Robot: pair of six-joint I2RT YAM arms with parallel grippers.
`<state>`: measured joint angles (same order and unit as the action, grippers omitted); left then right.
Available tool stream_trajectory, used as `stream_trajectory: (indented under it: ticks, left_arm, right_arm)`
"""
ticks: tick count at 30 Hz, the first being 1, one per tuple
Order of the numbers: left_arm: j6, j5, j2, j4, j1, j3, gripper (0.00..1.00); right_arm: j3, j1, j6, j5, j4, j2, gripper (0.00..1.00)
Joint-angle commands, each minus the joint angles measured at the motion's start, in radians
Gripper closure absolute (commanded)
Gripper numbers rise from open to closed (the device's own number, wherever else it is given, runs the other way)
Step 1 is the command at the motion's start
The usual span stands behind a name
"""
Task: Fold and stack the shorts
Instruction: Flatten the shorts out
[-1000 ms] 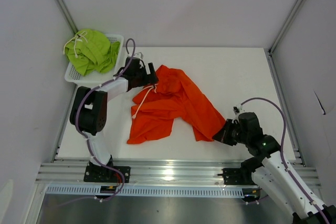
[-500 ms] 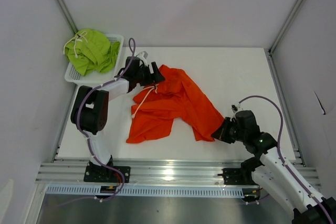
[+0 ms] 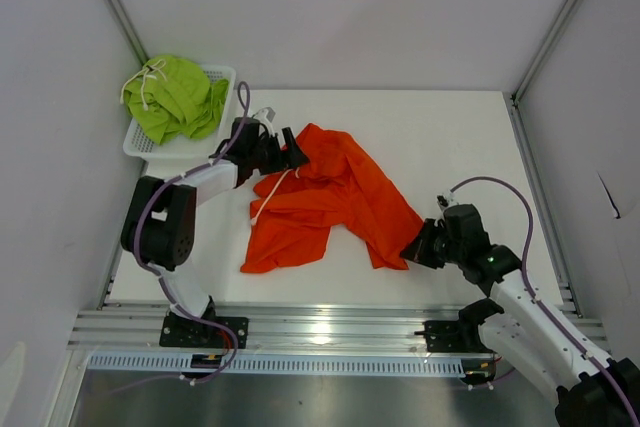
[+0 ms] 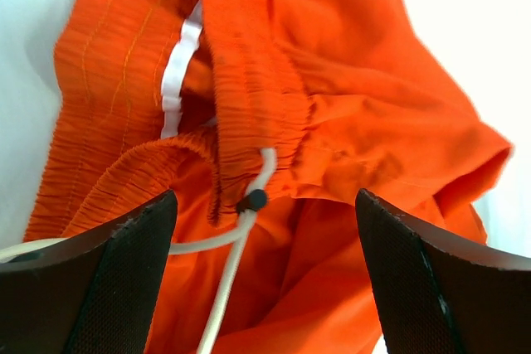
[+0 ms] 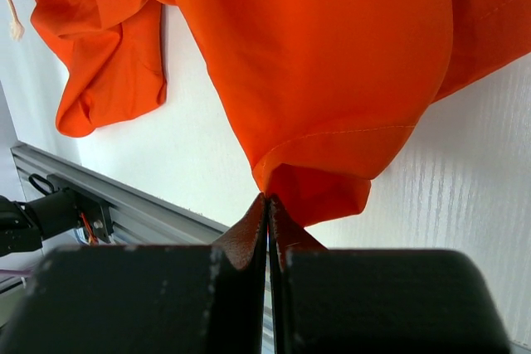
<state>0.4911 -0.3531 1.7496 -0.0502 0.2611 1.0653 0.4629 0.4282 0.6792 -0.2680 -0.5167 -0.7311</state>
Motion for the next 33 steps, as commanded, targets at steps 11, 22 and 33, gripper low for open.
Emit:
stream_trajectory:
  ticks: [11,22,33]
  left_arm:
    - [0.138,-0.161,0.171,-0.103,0.007,0.084,0.22]
    - [0.185,-0.182,0.03,-0.18,0.003,0.048,1.0]
    - [0.175,-0.072,-0.364,0.29,-0.098,0.276,1.0]
  right_arm:
    - [0.065,-0.005,-0.006,0.012,0.066,-0.037,1.0]
    - [0.114,-0.031,-0.039,0.023,0.041,-0.036,1.0]
    - [0.304,-0.233,-0.113,-0.006,0.029,-0.094,1.0]
